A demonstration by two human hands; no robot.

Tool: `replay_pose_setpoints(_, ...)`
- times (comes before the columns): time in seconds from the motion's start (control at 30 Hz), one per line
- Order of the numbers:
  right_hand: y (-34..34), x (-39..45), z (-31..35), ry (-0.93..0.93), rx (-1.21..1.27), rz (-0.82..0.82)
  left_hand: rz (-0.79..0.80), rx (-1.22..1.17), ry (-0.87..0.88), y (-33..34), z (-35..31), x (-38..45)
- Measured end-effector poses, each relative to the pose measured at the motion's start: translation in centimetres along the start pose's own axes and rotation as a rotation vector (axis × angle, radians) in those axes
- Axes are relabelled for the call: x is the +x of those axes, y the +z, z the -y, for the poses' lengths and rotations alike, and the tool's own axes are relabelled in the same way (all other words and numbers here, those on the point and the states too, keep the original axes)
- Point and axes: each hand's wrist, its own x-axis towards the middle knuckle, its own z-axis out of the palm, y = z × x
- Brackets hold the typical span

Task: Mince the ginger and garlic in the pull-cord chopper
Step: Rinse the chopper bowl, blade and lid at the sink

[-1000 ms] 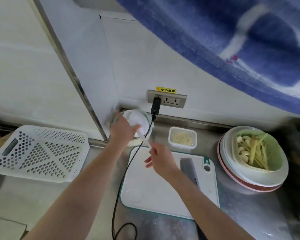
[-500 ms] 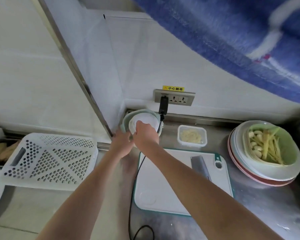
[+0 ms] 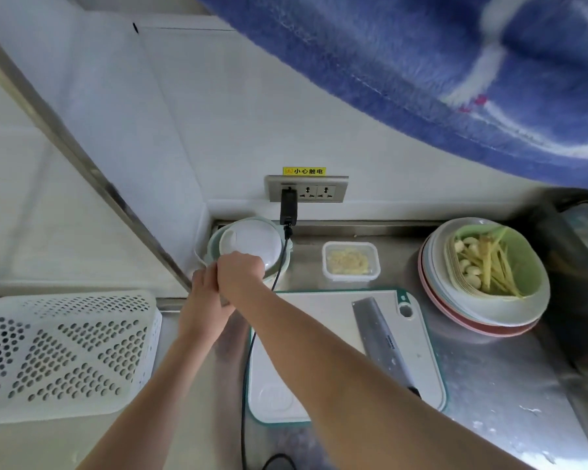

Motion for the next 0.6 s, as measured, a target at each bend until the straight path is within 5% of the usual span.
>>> replay_pose_setpoints(0.27, 1.8, -4.9, -9.8, 0.04, 0.469, -0.083, 0.022, -0.081, -0.05, 0.4, -1.4, 2.2)
replay_pose_setpoints(0.37, 2.3, -8.7, -14.8, 0.167, 0.682, -0.408, 0.082, -0.146, -0.047, -0.2, -0.3, 3.4)
replay_pose_setpoints(0.5, 3.0, -15.1, -24.9, 0.775, 0.929, -0.948, 0.2, -0.191, -0.036, -1.2, 0.4, 4.6)
replay_pose_setpoints(0.6, 2.6, -16.7, -31.7, 1.25, 1.315, -0.906, 0.224, -0.171, -0.055, -1.5, 0.0, 5.2)
